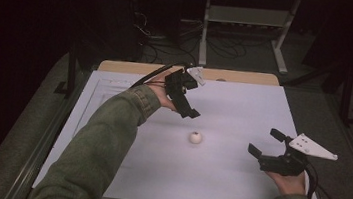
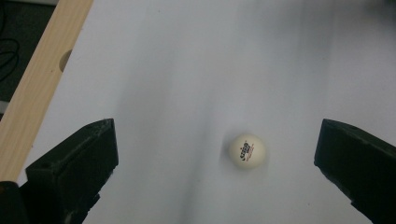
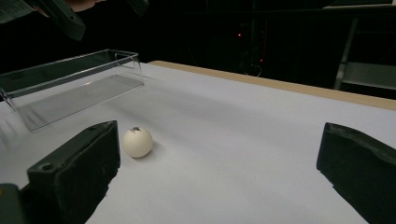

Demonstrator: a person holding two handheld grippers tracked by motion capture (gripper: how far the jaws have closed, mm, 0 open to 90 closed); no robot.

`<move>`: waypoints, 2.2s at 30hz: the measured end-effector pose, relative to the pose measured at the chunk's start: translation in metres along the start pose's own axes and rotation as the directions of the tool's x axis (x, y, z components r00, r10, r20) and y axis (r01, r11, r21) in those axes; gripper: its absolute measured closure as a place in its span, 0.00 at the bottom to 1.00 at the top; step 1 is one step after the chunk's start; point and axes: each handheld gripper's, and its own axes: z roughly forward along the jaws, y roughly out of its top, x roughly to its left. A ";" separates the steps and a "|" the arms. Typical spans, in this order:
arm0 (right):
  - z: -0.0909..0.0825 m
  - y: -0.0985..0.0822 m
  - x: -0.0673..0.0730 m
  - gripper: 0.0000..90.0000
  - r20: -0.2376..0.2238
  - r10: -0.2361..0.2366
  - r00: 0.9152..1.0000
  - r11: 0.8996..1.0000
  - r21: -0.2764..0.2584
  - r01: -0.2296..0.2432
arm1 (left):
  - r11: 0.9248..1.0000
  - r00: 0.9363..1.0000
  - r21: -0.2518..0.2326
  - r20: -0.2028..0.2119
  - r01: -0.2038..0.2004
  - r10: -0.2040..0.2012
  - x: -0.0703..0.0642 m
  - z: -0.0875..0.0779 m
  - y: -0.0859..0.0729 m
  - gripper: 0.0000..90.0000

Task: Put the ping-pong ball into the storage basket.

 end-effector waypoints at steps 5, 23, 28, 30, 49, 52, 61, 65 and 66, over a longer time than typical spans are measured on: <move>0.000 0.000 0.000 0.00 -0.001 -0.001 1.000 1.000 0.000 0.001 | 1.000 1.000 0.021 0.011 -0.004 0.004 0.000 0.006 0.001 0.00; 0.000 0.000 0.000 0.00 -0.005 -0.002 1.000 1.000 0.000 0.002 | 0.997 0.999 0.069 0.036 -0.034 0.031 -0.001 0.024 0.007 0.00; 0.000 0.000 0.001 0.00 -0.007 -0.005 1.000 1.000 0.001 0.005 | 0.994 0.998 0.097 0.043 -0.056 0.052 -0.005 0.033 0.006 0.00; 0.000 0.000 0.001 0.00 -0.007 -0.004 1.000 1.000 0.001 0.004 | 0.994 0.997 0.096 0.046 -0.058 0.054 -0.005 0.035 0.007 0.00; 0.000 0.000 0.001 0.00 -0.010 -0.005 1.000 1.000 0.005 0.005 | 0.986 0.995 0.149 0.067 -0.080 0.070 -0.011 0.058 0.000 0.00; 0.000 0.000 0.001 0.00 -0.010 -0.004 1.000 1.000 0.004 0.004 | 0.985 0.995 0.153 0.070 -0.080 0.070 -0.011 0.061 -0.002 0.00; 0.000 0.000 0.001 0.00 -0.012 -0.003 1.000 1.000 0.005 0.003 | 0.982 0.994 0.175 0.100 -0.071 0.054 -0.012 0.072 -0.007 0.00; 0.000 -0.001 0.001 0.00 -0.013 -0.006 1.000 1.000 0.005 0.006 | 0.981 0.993 0.180 0.103 -0.069 0.051 -0.013 0.076 -0.012 0.00; 0.000 -0.001 0.001 0.00 -0.012 -0.006 1.000 1.000 0.006 0.006 | 0.981 0.993 0.180 0.103 -0.067 0.049 -0.013 0.077 -0.013 0.00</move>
